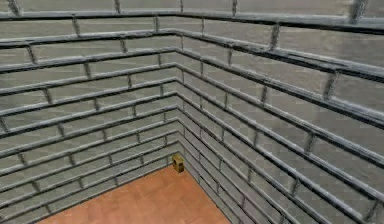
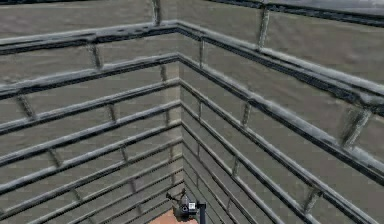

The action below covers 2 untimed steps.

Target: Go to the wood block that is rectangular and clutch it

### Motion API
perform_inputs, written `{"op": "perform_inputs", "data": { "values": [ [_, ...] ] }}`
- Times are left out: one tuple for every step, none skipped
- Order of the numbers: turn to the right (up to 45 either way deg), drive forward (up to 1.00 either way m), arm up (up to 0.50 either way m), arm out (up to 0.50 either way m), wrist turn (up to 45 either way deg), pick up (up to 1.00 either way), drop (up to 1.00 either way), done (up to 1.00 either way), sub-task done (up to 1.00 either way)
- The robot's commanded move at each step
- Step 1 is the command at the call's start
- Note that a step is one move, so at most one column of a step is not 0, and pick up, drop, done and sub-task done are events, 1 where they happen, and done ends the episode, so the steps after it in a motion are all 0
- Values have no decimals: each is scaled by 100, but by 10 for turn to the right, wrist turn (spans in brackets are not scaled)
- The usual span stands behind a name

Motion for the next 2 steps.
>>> {"op": "perform_inputs", "data": {
  "values": [
    [0, 0, -30, 0, 0, 0, 0, 0, 0],
    [0, 0, 0, 0, 0, 100, 0, 0, 0]
  ]
}}
